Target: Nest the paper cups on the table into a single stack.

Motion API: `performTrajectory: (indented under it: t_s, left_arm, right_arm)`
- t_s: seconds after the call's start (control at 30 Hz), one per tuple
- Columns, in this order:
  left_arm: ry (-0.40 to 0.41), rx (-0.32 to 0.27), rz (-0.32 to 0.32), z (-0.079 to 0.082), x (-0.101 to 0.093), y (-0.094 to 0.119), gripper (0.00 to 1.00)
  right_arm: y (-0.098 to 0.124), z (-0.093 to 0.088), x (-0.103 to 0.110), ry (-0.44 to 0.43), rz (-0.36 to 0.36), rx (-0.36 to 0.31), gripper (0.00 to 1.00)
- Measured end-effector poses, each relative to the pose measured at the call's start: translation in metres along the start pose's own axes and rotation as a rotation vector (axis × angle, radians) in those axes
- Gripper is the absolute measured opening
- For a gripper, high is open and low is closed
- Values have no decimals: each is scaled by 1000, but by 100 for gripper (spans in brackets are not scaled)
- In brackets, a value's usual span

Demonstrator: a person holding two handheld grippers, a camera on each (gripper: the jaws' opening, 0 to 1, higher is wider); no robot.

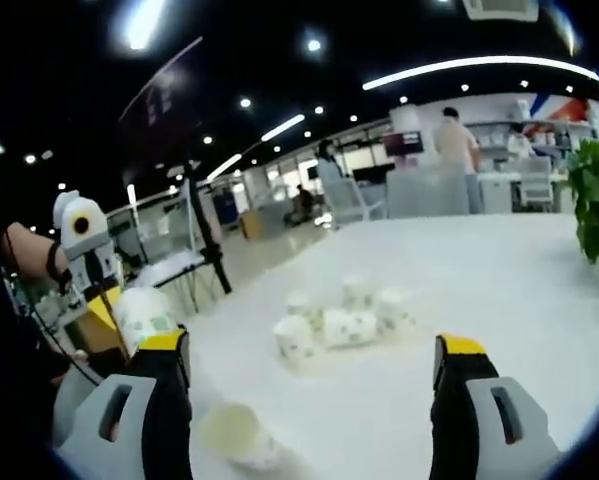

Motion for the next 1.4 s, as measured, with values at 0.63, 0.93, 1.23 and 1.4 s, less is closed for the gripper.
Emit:
performTrajectory:
  t_s: [0.63,0.93,1.23,1.4]
  left_arm:
    - [-354,245,-47,11,-9,-37,0]
    - [-437,286,-55,11,-6,-46,0]
    - [-536,342,-87,15,-4,-60,0]
    - [-577,383,-104,15,-2,-69,0]
  right_arm:
    - [-6,-10,-5,-19,-7,1,100]
    - [-5,-9,-6,-32,-10,-16,99]
    - [-3,-12,-8,-47,-16,-23,99]
    - [-1,-14,-11,-61,-24,-28,99]
Point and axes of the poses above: the point that each gripper's makers call its tool centre point, and the gripper's own axes: y roughly backward along the fingers, x roughly to its left, z roughly out of its top, the point moved 10 cm from there along y, roughly backward along the fingers, and after that the axes turned 4 degrees about z, right-handed, at the moved point
